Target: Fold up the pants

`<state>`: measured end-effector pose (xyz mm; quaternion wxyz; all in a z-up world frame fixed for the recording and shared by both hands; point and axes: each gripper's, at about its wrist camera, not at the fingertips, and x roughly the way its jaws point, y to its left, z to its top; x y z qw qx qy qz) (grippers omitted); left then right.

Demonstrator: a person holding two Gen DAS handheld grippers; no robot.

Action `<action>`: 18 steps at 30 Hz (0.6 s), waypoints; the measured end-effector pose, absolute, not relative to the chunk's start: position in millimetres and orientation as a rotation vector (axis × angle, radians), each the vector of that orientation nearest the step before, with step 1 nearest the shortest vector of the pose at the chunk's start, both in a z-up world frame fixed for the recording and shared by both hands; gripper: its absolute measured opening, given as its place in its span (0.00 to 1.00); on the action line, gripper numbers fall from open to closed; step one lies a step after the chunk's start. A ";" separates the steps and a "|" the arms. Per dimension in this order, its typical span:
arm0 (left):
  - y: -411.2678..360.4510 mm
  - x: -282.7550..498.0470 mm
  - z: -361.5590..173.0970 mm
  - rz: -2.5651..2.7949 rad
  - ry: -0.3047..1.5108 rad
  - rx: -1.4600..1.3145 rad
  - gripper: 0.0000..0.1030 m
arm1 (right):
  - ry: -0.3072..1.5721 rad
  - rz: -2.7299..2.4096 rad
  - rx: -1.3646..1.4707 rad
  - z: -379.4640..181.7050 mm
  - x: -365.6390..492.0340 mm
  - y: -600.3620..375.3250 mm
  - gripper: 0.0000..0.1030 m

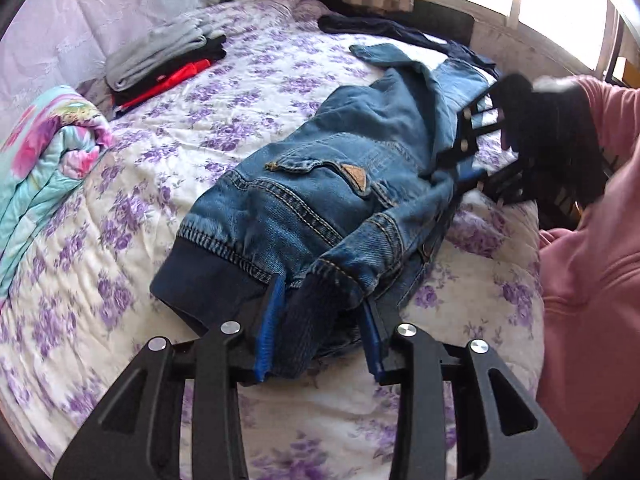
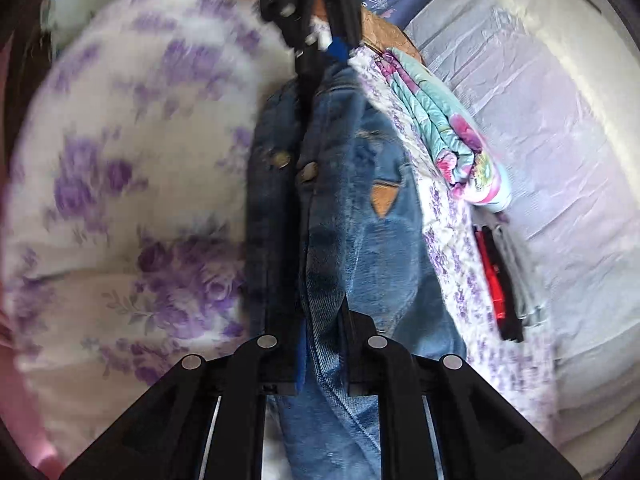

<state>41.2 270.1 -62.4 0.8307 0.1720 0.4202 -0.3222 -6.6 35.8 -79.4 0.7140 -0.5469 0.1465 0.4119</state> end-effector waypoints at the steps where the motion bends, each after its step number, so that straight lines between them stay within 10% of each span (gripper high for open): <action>1: 269.6 38.5 -62.9 -0.671 0.881 0.364 0.35 | 0.313 0.889 -1.200 -82.3 -7.4 35.5 0.15; 4: 264.0 32.1 -58.9 -0.625 0.875 0.391 0.51 | 0.304 0.843 -1.188 -80.2 -11.3 36.7 0.21; 7: 263.5 20.9 -40.1 -0.549 0.845 0.433 0.93 | 0.298 0.819 -1.057 -56.6 -9.8 24.7 0.66; 18: 177.5 23.1 22.0 -0.643 0.673 0.262 0.93 | 0.699 0.639 -0.344 52.6 104.0 -109.9 0.70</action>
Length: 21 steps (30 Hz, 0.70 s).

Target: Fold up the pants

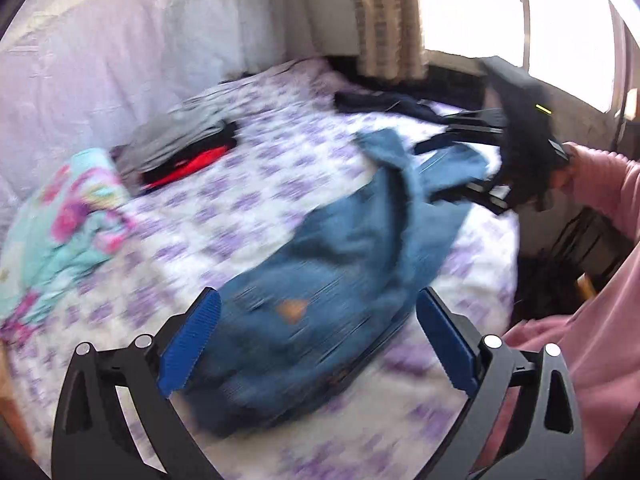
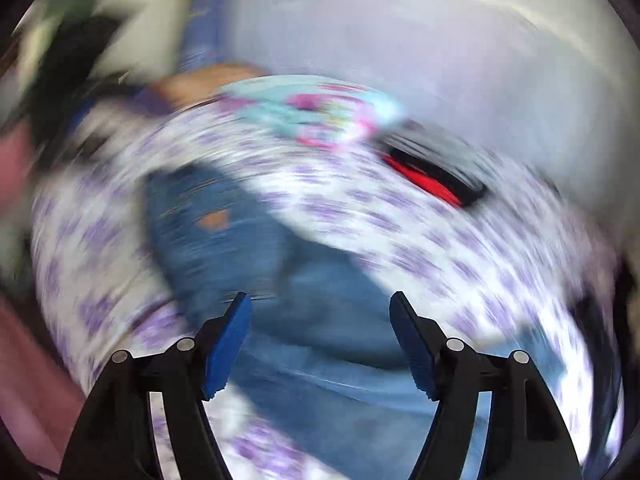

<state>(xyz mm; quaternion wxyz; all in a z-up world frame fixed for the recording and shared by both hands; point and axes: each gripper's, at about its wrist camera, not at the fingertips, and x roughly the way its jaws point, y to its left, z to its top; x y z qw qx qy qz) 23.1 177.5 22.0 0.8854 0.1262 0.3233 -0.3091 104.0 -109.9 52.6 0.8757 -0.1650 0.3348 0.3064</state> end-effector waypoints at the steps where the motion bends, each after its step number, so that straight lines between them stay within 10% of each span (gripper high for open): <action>1: 159.2 29.9 21.8 -0.697 0.675 0.227 0.93 | 0.741 0.586 -0.290 57.8 117.0 -125.3 0.70; 6: 68.6 77.1 0.9 -0.788 0.747 0.133 0.83 | 0.988 0.241 -0.073 56.6 202.5 -198.0 0.75; 11: 2.9 135.7 -57.2 -0.829 1.020 -0.001 0.30 | 1.165 0.095 0.048 11.0 273.3 -223.6 0.75; 21: 0.3 142.3 -90.9 -0.838 1.025 -0.045 0.30 | 1.380 -0.097 -0.013 -75.6 352.7 -203.3 0.74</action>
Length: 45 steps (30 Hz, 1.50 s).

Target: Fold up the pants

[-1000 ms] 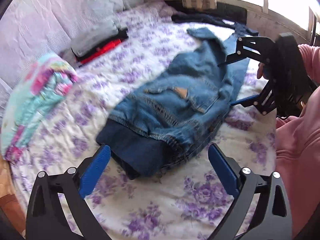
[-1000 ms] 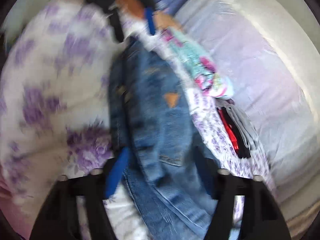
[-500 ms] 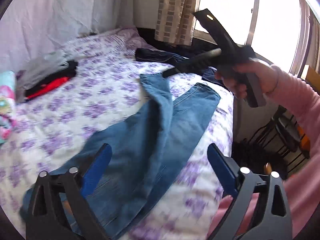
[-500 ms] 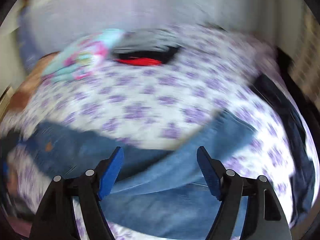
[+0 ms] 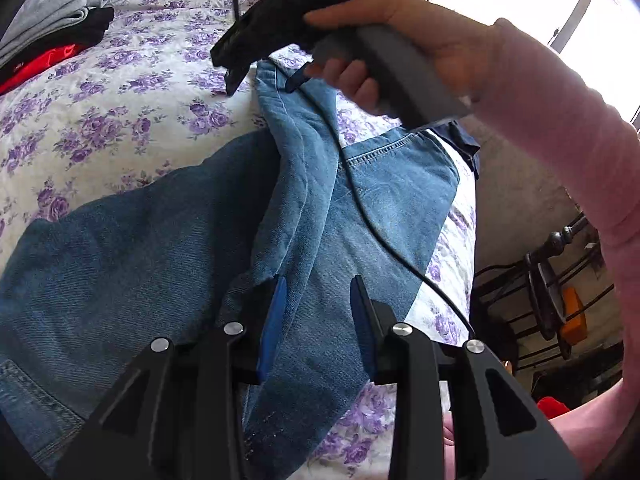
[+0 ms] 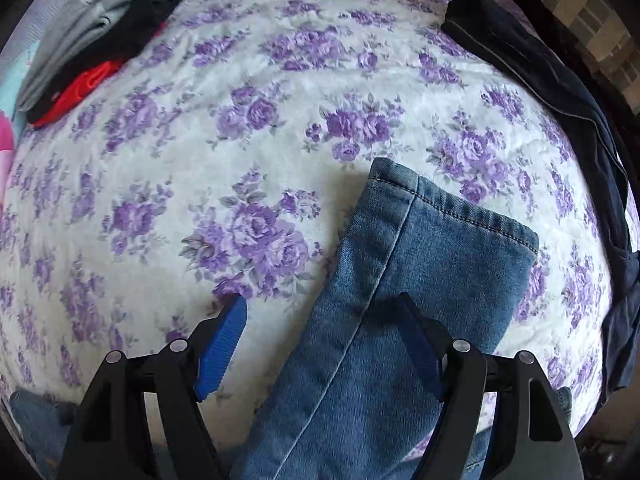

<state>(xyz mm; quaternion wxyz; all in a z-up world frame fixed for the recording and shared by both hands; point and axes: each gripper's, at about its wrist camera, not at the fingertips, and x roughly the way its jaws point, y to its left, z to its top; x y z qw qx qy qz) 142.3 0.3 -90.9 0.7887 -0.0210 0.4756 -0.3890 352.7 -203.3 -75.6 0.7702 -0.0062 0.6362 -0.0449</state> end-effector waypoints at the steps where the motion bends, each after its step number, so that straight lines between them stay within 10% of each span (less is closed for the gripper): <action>1: 1.9 144.1 -91.5 -0.845 1.025 -0.052 0.30 | 1.370 -0.096 -0.028 -77.0 350.7 -201.0 0.73; 7: 8.1 141.7 -94.0 -0.868 1.017 -0.069 0.30 | 1.341 -0.053 0.068 -64.0 330.8 -226.5 0.06; 19: -1.9 119.6 -75.5 -0.864 0.923 0.050 0.30 | 0.790 0.241 0.558 48.0 174.6 -335.5 0.04; 31: -20.4 87.4 -90.7 -0.928 0.926 0.135 0.30 | 0.669 0.248 1.142 -127.3 37.2 -433.3 0.09; 34: -17.7 88.6 -90.1 -0.920 0.915 0.123 0.30 | 0.524 0.297 1.135 -106.4 30.6 -436.4 0.47; 40: 5.5 73.7 -71.9 -0.908 0.808 0.075 0.31 | 0.524 0.454 0.861 -57.0 39.4 -372.8 0.47; 45: 40.2 47.7 -46.8 -0.798 0.648 0.080 0.61 | 0.568 0.530 0.117 -21.1 39.5 -230.8 0.47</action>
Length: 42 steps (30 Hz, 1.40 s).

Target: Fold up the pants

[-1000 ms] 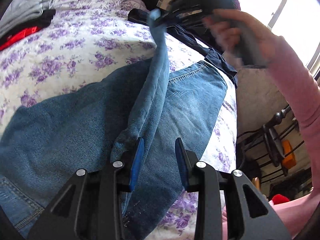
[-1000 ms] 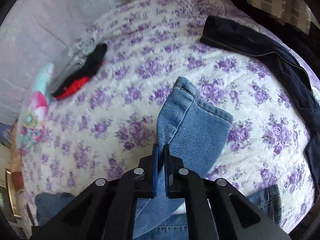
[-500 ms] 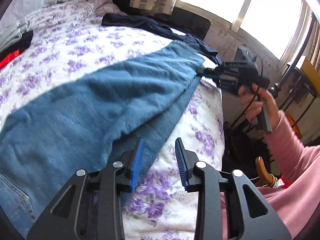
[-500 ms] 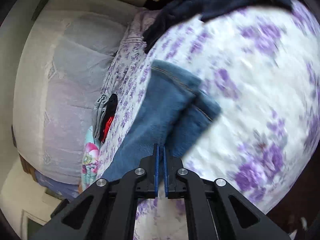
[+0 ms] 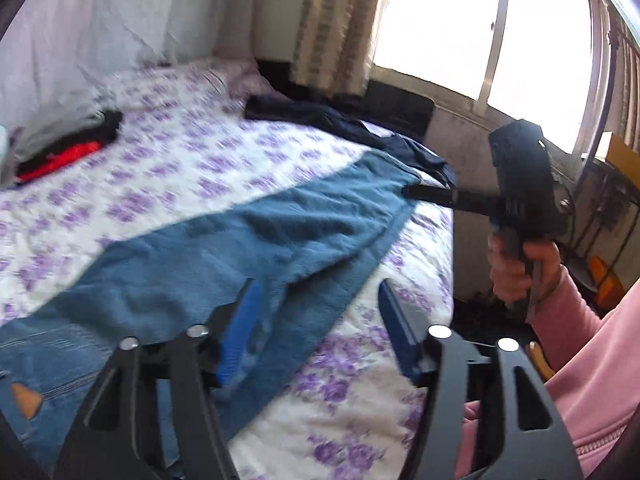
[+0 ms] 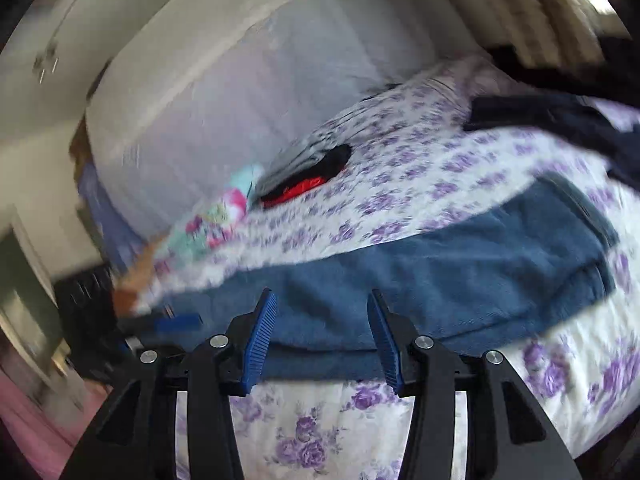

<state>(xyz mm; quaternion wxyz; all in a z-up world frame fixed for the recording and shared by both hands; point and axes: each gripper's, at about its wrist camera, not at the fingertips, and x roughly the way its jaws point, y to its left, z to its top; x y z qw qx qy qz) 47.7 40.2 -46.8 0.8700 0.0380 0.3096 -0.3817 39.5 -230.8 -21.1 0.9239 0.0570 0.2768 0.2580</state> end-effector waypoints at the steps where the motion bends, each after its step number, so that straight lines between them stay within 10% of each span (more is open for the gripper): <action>1: 46.4 44.9 -43.2 -0.779 0.632 0.081 0.61 | 0.563 0.556 0.020 -20.8 38.2 -208.1 0.47; 10: 126.0 27.5 -41.2 -0.453 0.621 0.144 0.78 | 0.433 0.648 -0.848 -55.9 35.5 -85.0 0.40; 12: 150.7 30.7 -44.6 -0.385 0.635 0.107 0.82 | 0.444 0.645 -1.016 -65.3 35.2 -75.6 0.06; 20: 236.3 42.7 -65.8 -0.163 0.699 -0.084 0.83 | 0.459 0.735 -1.033 -65.1 -5.6 -99.9 0.05; 25: 259.9 30.7 -57.4 -0.090 0.672 -0.136 0.83 | 0.455 0.693 -1.033 -77.9 -10.7 -90.5 0.14; 28: 273.3 16.6 -48.6 -0.041 0.640 -0.130 0.83 | 0.346 0.790 -0.784 -35.7 -15.9 -80.8 0.44; 35: 308.3 -0.9 -58.5 -0.009 0.628 -0.278 0.83 | 0.207 1.014 -0.682 -24.5 -19.2 25.7 0.43; 39: 322.3 -11.7 -60.2 0.021 0.615 -0.320 0.83 | 0.589 1.167 -0.613 -59.6 14.6 85.4 0.50; 42: 320.3 -14.3 -49.5 0.032 0.595 -0.292 0.83 | 0.504 1.133 -0.656 -58.5 0.6 82.4 0.57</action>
